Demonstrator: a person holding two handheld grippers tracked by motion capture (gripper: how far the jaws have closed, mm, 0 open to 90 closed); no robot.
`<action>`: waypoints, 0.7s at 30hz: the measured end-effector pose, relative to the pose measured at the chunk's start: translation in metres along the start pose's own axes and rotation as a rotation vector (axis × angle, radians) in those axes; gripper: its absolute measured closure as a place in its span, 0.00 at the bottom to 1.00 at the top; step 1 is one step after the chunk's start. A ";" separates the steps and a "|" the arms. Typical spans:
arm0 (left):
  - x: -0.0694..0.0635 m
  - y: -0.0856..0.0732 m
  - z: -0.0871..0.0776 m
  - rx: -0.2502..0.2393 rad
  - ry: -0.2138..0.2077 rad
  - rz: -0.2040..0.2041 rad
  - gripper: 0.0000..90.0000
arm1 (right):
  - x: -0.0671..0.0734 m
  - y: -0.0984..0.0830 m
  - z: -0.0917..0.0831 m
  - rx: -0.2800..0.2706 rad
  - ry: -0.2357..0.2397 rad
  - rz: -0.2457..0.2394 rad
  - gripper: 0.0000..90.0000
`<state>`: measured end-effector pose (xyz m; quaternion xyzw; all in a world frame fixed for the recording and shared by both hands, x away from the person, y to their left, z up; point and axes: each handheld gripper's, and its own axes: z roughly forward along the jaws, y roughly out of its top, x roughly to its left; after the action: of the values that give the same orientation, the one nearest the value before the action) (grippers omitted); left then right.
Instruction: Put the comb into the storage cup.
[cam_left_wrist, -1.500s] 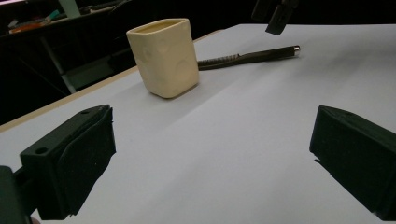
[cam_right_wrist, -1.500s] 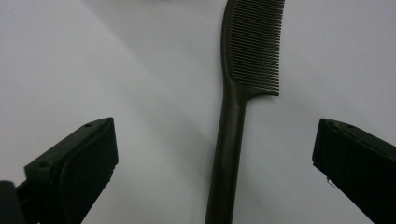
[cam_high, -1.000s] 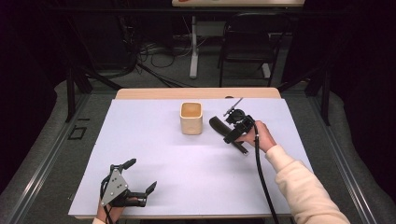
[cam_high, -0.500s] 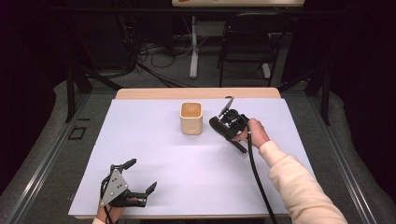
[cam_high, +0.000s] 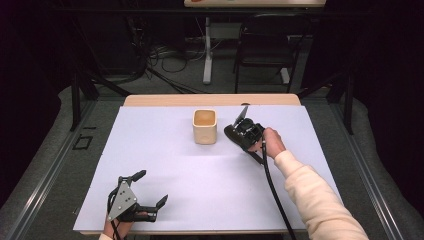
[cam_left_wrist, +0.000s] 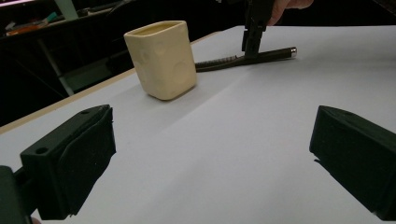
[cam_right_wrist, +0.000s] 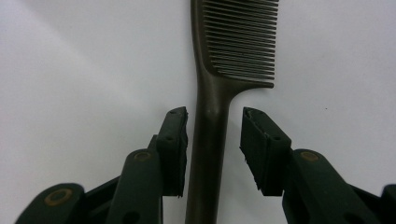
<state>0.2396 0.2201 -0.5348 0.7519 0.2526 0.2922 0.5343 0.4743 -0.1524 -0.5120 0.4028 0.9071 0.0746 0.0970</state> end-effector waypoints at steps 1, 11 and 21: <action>0.000 0.000 0.000 0.001 0.000 0.000 0.00 | 0.000 0.000 0.000 0.004 0.003 0.005 0.68; 0.000 0.000 0.000 0.000 -0.002 -0.004 0.00 | 0.001 -0.001 0.010 0.011 0.011 0.021 0.70; 0.000 0.000 0.000 0.006 -0.002 -0.005 0.00 | -0.001 -0.003 0.015 0.013 0.039 0.091 0.77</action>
<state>0.2398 0.2197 -0.5346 0.7531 0.2548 0.2892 0.5331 0.4766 -0.1546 -0.5270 0.4426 0.8901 0.0809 0.0733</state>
